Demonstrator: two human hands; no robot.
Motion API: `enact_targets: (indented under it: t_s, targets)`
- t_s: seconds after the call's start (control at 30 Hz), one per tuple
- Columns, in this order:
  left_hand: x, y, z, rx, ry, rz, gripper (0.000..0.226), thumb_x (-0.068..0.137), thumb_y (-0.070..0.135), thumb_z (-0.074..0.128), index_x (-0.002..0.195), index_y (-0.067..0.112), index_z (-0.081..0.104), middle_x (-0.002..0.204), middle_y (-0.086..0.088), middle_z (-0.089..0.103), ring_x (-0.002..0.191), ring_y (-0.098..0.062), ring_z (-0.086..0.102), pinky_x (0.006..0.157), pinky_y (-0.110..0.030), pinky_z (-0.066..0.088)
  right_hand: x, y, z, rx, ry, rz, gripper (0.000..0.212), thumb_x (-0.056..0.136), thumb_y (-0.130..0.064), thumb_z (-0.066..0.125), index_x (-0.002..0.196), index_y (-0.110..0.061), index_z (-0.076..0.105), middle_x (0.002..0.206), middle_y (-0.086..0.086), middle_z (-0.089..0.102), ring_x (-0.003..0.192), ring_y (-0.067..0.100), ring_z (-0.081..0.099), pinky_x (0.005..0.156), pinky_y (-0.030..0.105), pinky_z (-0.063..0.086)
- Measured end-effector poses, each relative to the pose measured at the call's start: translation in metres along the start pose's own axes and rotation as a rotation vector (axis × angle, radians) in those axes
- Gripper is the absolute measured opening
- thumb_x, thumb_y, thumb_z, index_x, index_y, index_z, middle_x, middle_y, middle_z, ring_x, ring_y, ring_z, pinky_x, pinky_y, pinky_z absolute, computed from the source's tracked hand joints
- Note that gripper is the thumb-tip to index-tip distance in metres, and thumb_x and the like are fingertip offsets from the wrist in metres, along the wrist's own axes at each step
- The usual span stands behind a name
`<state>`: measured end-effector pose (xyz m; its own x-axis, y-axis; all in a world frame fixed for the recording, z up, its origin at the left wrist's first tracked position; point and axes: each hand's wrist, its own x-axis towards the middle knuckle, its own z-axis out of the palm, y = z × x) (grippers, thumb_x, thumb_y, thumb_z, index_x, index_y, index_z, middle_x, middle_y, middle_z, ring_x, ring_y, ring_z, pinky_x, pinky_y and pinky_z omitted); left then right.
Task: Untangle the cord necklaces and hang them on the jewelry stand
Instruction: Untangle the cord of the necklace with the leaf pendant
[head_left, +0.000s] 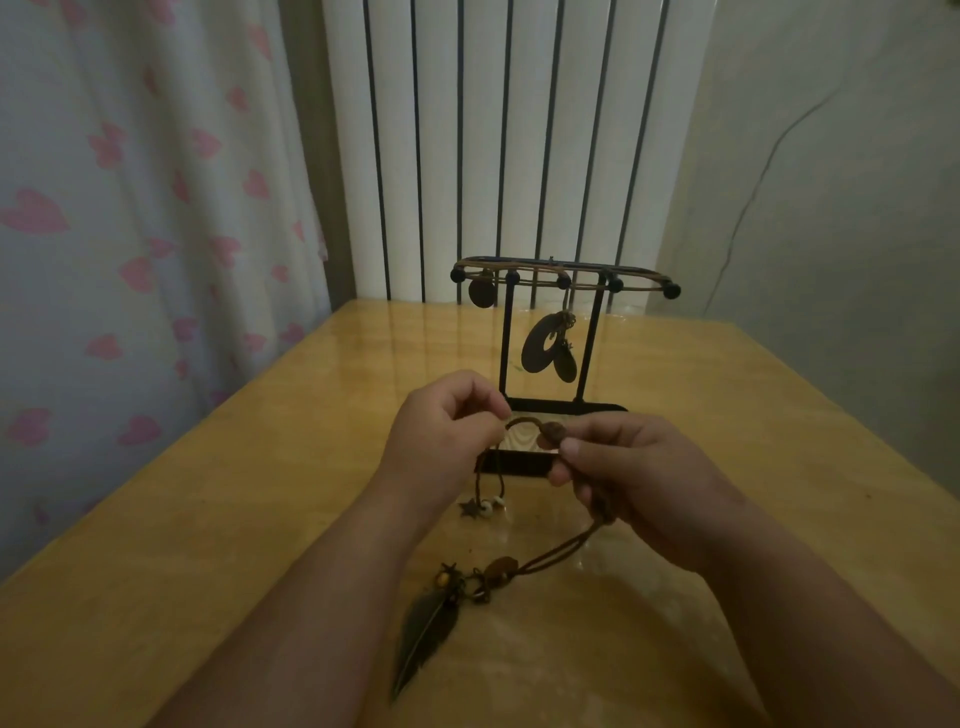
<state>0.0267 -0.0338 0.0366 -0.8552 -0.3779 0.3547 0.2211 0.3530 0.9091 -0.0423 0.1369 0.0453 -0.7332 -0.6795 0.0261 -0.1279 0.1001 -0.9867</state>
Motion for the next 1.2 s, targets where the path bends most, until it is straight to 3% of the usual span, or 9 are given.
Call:
enact_targets:
  t_s: [0.1,0.3,0.63,0.8,0.97,1.03,1.1,1.2]
  targets:
    - [-0.0022,-0.0024,0.0019,0.044,-0.085,0.065,0.014,0.086,0.008,0.065,0.079,0.021,0.067,0.075,0.006,0.063,0.071,-0.008,0.06,0.063,-0.018,0.049,0.0007,0.0004,0.0009,-0.033,0.064,-0.025,0.017,0.091,-0.008,0.058,0.098,-0.013,0.073,0.075,0.002,0.071,0.056,0.009,0.056,0.051,0.021,0.045]
    - [-0.0033,-0.0031,0.0044,0.081,-0.071,0.094,0.008,0.085,0.018,0.071,0.084,0.025,0.072,0.079,0.004,0.069,0.079,-0.012,0.066,0.072,-0.029,0.057,0.0003,0.0024,0.0005,-0.056,0.086,-0.061,0.016,0.09,-0.008,0.059,0.093,-0.014,0.074,0.077,0.0,0.072,0.056,0.007,0.057,0.051,0.019,0.047]
    - [-0.0045,-0.0027,0.0052,0.107,-0.074,0.082,0.009,0.084,0.018,0.073,0.089,0.026,0.074,0.084,0.008,0.072,0.083,-0.006,0.067,0.076,-0.026,0.058,0.0022,0.004,0.0021,-0.016,0.095,-0.048,0.021,0.093,-0.006,0.054,0.097,-0.012,0.074,0.071,-0.001,0.068,0.053,0.009,0.055,0.049,0.022,0.045]
    - [-0.0049,-0.0015,0.0057,0.129,-0.079,0.093,0.009,0.084,0.019,0.072,0.085,0.028,0.074,0.081,0.011,0.071,0.081,-0.004,0.067,0.073,-0.023,0.057,0.0029,0.0044,0.0027,-0.012,0.077,-0.024,0.022,0.095,-0.005,0.051,0.093,-0.008,0.073,0.069,0.002,0.065,0.054,0.012,0.054,0.051,0.026,0.042]
    - [-0.0025,-0.0029,0.0089,0.173,-0.104,0.09,0.013,0.088,0.016,0.066,0.079,0.025,0.069,0.078,0.002,0.069,0.076,-0.011,0.065,0.071,-0.028,0.057,0.0033,0.0056,0.0038,-0.018,0.022,0.013,0.023,0.097,-0.005,0.047,0.089,-0.006,0.069,0.067,0.004,0.06,0.053,0.014,0.052,0.05,0.026,0.04]
    - [-0.0015,-0.0034,0.0096,0.184,-0.11,0.077,0.015,0.089,0.017,0.063,0.077,0.025,0.066,0.075,0.002,0.065,0.07,-0.007,0.06,0.064,-0.021,0.051,0.0033,0.0056,0.004,-0.035,0.027,0.005,0.02,0.096,-0.006,0.049,0.09,-0.006,0.069,0.07,0.005,0.061,0.054,0.015,0.053,0.05,0.027,0.042]
    - [-0.0009,-0.0037,0.0094,0.189,-0.093,0.068,0.017,0.088,0.017,0.062,0.074,0.027,0.064,0.068,0.008,0.059,0.062,0.0,0.053,0.056,-0.013,0.044,0.0035,0.0062,0.004,-0.121,0.077,-0.057,0.013,0.092,-0.012,0.056,0.092,-0.013,0.069,0.077,0.004,0.065,0.061,0.016,0.06,0.057,0.031,0.048]
    - [0.0001,-0.005,0.0095,0.173,-0.076,0.07,0.019,0.088,0.017,0.062,0.072,0.027,0.063,0.064,0.01,0.056,0.058,0.001,0.05,0.054,-0.014,0.042,0.0054,0.0082,0.0045,-0.262,0.186,-0.196,0.014,0.085,-0.024,0.069,0.097,-0.028,0.067,0.089,-0.005,0.066,0.079,0.014,0.065,0.067,0.032,0.057]
